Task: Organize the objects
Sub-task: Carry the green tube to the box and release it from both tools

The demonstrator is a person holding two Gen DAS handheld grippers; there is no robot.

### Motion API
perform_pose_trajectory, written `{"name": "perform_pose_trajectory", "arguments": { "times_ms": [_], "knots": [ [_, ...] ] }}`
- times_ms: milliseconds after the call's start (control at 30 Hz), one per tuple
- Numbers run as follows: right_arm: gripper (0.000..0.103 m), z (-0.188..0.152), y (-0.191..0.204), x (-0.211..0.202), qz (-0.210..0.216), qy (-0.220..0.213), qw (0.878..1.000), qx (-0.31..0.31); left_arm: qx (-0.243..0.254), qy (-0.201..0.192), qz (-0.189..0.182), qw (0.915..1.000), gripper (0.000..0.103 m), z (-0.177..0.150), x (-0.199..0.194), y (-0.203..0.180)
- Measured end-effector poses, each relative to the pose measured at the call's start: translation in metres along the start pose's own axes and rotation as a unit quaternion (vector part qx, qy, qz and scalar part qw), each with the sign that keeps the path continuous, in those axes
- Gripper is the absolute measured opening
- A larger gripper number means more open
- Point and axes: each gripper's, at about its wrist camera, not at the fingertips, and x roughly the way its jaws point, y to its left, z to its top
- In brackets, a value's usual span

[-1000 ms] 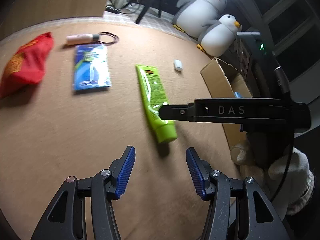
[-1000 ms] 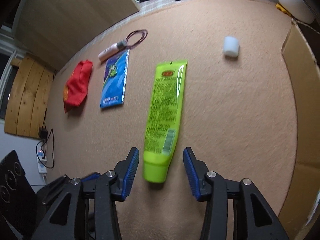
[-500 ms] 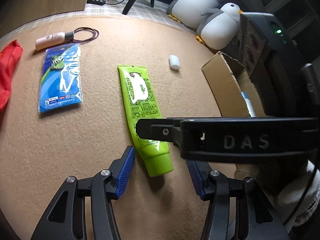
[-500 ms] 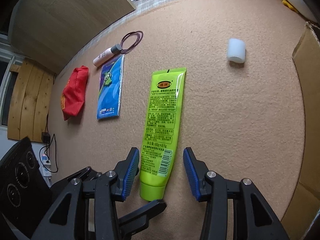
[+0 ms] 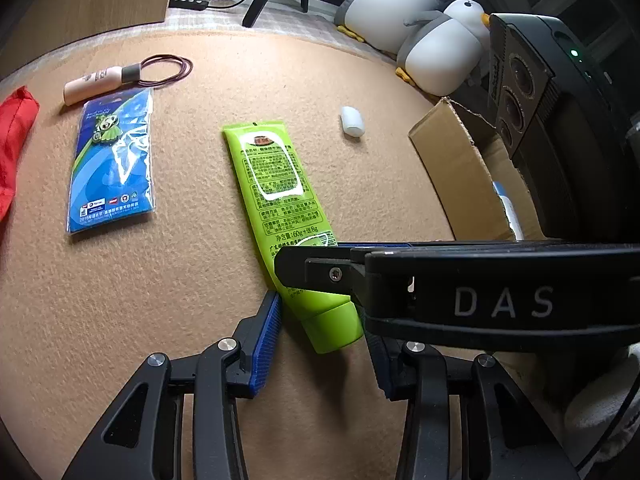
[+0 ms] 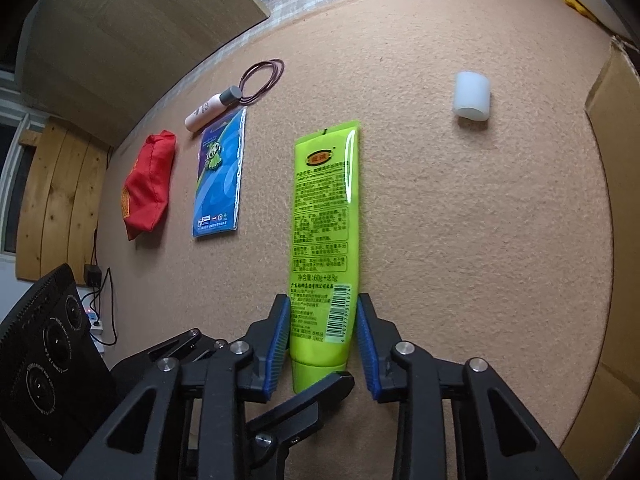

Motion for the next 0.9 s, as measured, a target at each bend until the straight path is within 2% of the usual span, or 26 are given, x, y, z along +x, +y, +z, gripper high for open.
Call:
{"name": "perform_pose_trajectory", "arguments": {
  "times_ms": [233, 467, 600, 900],
  "knots": [
    [0.029, -0.005, 0.000, -0.014, 0.009, -0.018, 1.000, 0.001, 0.005, -0.014, 0.000, 0.9999, 0.044, 0.000, -0.012, -0.010],
    [0.029, -0.012, -0.002, -0.051, 0.007, -0.053, 0.999, -0.007, 0.034, -0.035, -0.001, 0.9988, 0.044, 0.008, -0.029, -0.041],
    [0.029, -0.018, -0.015, -0.078, 0.014, -0.078, 0.997, 0.010, 0.057, -0.044, -0.009, 0.9974, 0.044, 0.015, -0.034, -0.069],
    [0.029, -0.042, -0.060, -0.142, -0.012, -0.130, 0.991, 0.037, 0.117, -0.041, -0.044, 0.9913, 0.044, 0.024, -0.018, -0.151]
  ]
}}
